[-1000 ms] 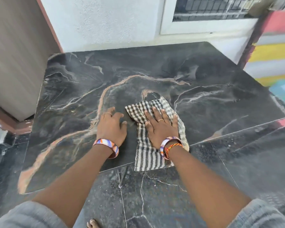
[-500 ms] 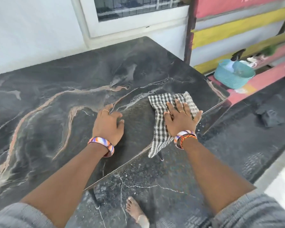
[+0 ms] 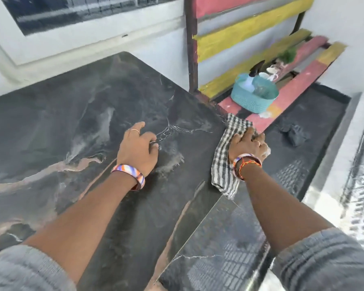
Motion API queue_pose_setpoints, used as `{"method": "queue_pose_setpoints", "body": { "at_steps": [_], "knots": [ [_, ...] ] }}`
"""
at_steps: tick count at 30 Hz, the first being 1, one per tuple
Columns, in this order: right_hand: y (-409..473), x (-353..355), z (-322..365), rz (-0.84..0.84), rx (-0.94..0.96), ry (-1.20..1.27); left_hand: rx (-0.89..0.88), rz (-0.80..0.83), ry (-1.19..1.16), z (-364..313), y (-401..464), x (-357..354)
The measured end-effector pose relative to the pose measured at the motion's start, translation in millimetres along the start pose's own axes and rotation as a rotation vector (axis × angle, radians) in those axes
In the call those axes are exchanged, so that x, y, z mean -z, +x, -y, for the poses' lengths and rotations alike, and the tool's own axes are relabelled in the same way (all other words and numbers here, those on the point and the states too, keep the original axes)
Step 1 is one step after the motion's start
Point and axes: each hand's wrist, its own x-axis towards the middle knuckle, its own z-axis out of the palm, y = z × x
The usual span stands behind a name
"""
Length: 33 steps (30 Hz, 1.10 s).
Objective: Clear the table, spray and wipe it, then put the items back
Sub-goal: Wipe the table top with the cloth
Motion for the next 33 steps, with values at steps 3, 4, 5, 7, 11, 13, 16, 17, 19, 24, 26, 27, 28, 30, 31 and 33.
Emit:
{"method": "queue_pose_setpoints", "body": {
  "at_steps": [3, 4, 5, 7, 11, 13, 16, 17, 19, 24, 26, 27, 28, 30, 31, 33],
  "knots": [
    [19, 3, 9, -0.033, -0.087, -0.056, -0.003, 0.011, 0.016, 0, 21, -5],
    [24, 3, 12, -0.045, -0.106, -0.061, -0.003, 0.012, 0.021, 1, 29, -6],
    [29, 3, 15, -0.051, -0.107, -0.077, -0.001, 0.011, 0.022, 2, 36, -7],
    [41, 3, 21, -0.041, -0.073, -0.109, 0.012, 0.003, 0.013, 3, 50, -10],
    [66, 0, 46, -0.030, 0.088, -0.074, 0.035, -0.014, -0.014, 5, 76, -21],
    [78, -7, 69, -0.008, 0.193, -0.083, 0.066, -0.013, -0.018, 5, 91, -26],
    [95, -21, 115, 0.055, 0.318, -0.082, 0.101, -0.047, 0.002, 6, 121, -29],
    [99, -26, 132, 0.074, 0.360, -0.075, 0.110, -0.059, 0.012, 6, 131, -30],
    [110, -38, 165, 0.117, 0.428, -0.054, 0.133, -0.085, 0.023, 7, 153, -32],
    [130, -64, 245, 0.169, 0.587, -0.006, 0.230, -0.134, 0.054, 19, 194, -30],
    [138, -75, 275, 0.188, 0.632, 0.018, 0.277, -0.165, 0.063, 28, 205, -27],
    [141, -79, 289, 0.193, 0.652, 0.021, 0.299, -0.181, 0.069, 33, 210, -24],
    [144, -83, 301, 0.195, 0.671, 0.020, 0.317, -0.196, 0.072, 38, 213, -22],
    [149, -90, 329, 0.200, 0.715, 0.013, 0.361, -0.235, 0.081, 50, 220, -16],
    [151, -93, 340, 0.198, 0.729, 0.000, 0.378, -0.250, 0.082, 54, 222, -14],
    [155, -101, 366, 0.189, 0.753, -0.035, 0.407, -0.278, 0.081, 66, 226, -8]
  ]
}}
